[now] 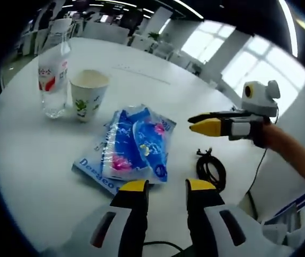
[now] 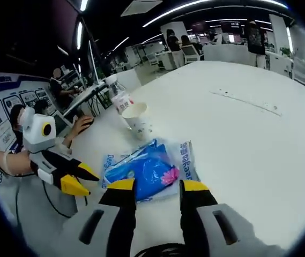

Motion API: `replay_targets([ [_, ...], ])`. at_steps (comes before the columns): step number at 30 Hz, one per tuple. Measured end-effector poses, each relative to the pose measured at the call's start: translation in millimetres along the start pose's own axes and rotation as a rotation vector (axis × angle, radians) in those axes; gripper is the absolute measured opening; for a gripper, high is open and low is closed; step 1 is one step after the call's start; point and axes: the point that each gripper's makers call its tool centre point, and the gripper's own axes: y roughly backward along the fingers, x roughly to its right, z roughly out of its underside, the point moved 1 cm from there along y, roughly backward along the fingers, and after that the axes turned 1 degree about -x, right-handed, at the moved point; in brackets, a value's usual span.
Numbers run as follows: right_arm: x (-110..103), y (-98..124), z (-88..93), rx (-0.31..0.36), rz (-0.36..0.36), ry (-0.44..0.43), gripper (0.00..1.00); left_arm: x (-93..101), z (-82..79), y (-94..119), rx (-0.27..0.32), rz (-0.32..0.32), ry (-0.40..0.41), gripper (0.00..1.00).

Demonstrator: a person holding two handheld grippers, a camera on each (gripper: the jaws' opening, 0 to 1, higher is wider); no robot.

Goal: Arrange the tabletop items into an orderly group along one side of the table until the central work area is clear of visible clutter.

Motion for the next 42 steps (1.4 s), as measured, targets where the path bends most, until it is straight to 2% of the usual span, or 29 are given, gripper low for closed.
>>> replay_targets([
  [5,2,-6,-10.2,-0.003,-0.016,0.028,0.28,-2.1,6.5,0,-0.001,-0.017,0.021,0.22],
  [9,6,-16,-15.7,-0.03,-0.036,0.076,0.26,-5.2,6.9,0,0.004,-0.024,0.037,0.21],
  [10,8,-19,-14.3,-0.058,-0.036,0.092,0.25,-6.6,7.4,-1,0.002,-0.027,0.042,0.21],
  [12,10,-23,-17.1,-0.061,-0.041,0.126,0.25,-8.9,7.6,-2,0.002,-0.035,0.048,0.21],
  [24,8,-46,-25.7,-0.101,-0.099,0.144,0.25,-9.8,5.9,-4,0.028,-0.044,0.087,0.21],
  [37,14,-58,-28.4,-0.135,-0.121,0.164,0.24,-14.0,7.3,-8,0.003,-0.054,0.125,0.18],
  [42,19,-64,-28.1,-0.146,-0.131,0.152,0.19,-14.8,4.4,-9,0.003,-0.053,0.116,0.18],
])
